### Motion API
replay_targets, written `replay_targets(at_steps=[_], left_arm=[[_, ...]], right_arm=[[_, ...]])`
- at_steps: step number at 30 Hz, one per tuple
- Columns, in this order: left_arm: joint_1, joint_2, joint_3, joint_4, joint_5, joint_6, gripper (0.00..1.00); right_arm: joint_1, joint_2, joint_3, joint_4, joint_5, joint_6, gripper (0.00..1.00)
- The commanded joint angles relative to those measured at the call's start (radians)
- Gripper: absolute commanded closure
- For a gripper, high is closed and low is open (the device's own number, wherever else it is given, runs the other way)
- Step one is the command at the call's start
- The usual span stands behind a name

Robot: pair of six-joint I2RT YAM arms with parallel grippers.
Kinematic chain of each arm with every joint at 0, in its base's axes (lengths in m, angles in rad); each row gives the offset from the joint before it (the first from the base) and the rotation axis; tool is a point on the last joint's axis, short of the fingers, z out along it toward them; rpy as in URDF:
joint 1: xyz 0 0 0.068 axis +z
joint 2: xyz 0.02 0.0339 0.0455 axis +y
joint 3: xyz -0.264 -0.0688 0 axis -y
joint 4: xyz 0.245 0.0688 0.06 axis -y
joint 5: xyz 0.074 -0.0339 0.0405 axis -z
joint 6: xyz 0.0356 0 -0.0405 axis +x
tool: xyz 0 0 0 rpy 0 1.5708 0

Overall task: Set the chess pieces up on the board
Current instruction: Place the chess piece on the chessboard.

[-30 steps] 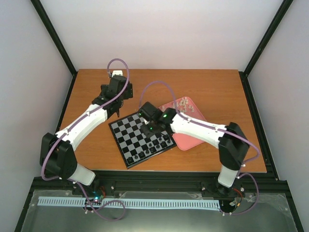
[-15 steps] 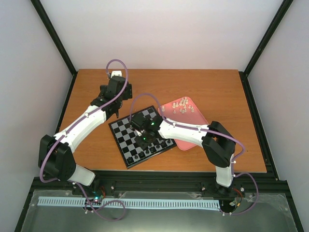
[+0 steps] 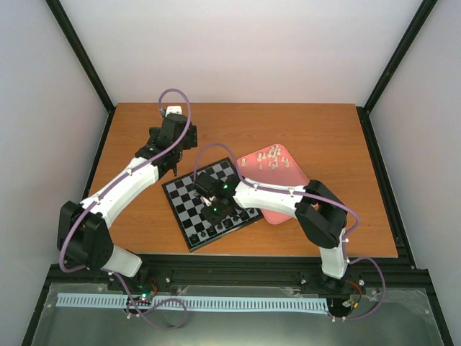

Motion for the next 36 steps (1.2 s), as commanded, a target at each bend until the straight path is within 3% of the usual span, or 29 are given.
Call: replay_targets(at_steps=[1, 26, 36], left_arm=[[-0.009, -0.023, 0.003, 0.019, 0.008, -0.003, 0.00], [-0.008, -0.009, 0.003, 0.021, 0.006, -0.003, 0.00], [-0.009, -0.007, 0.006, 0.019, 0.006, -0.001, 0.00]], right_arm=[[0.012, 0.008, -0.015, 0.005, -0.001, 0.011, 0.97], [0.009, 0.035, -0.041, 0.039, 0.036, 0.011, 0.96], [0.009, 0.007, -0.036, 0.034, 0.051, 0.008, 0.80]])
